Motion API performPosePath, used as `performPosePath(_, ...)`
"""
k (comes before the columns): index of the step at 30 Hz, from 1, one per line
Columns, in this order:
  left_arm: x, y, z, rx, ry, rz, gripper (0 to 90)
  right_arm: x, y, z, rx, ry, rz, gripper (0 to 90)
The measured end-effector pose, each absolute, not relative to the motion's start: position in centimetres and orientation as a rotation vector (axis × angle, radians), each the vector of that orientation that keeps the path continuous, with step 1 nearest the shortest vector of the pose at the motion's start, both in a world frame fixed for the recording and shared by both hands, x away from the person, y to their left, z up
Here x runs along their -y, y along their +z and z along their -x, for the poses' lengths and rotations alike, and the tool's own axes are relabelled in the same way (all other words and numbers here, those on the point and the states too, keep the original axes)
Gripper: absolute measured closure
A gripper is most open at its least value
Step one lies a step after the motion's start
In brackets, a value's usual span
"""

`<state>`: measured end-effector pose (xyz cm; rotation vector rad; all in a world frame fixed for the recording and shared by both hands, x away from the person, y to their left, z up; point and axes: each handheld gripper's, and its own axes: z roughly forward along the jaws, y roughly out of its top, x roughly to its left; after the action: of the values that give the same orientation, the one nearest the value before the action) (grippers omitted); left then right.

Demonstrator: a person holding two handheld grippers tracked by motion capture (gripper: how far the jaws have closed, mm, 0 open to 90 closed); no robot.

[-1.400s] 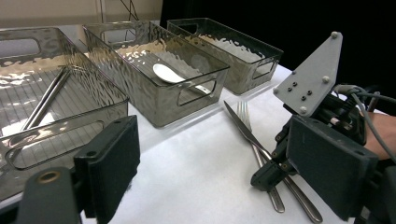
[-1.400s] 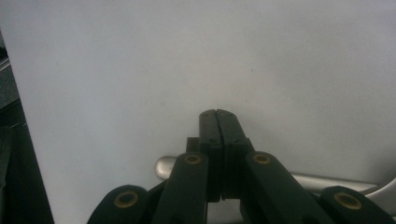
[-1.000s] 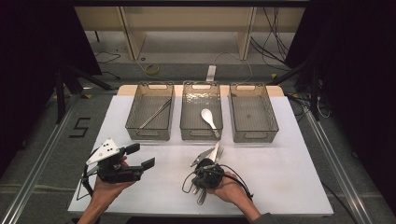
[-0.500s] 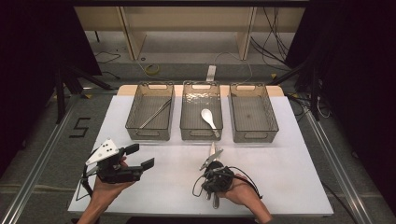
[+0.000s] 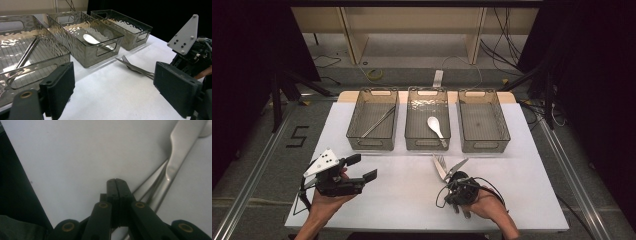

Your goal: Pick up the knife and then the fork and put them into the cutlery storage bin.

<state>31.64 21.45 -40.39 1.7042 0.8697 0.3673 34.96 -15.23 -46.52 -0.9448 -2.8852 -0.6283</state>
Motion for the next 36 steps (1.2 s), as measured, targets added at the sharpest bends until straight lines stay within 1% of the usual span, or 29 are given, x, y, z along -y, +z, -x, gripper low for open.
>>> performPosePath(16, -21.5, -40.4, -31.6, -0.870, 0.368, -1.700, 17.0, 18.0, -46.1, -35.7, 2.927, -0.554, 1.036, 90.0)
performPosePath(31, -21.5, -40.4, -31.6, -0.869, 0.374, -1.705, 17.0, 18.4, -45.8, -36.0, 2.947, -0.524, 1.053, 90.0)
performPosePath(32, -21.5, -40.4, -31.6, -0.868, 0.374, -1.705, 17.0, 18.5, -45.5, -35.9, 2.934, -0.555, 1.046, 85.9)
performPosePath(35, -21.4, -40.4, -31.6, -0.868, 0.373, -1.707, 17.0, 18.7, -44.2, -35.8, 2.919, -0.660, 1.045, 78.4)
performPosePath(36, -21.4, -40.4, -31.6, -0.868, 0.373, -1.707, 17.0, 18.8, -43.8, -35.8, 2.923, -0.684, 1.058, 73.4)
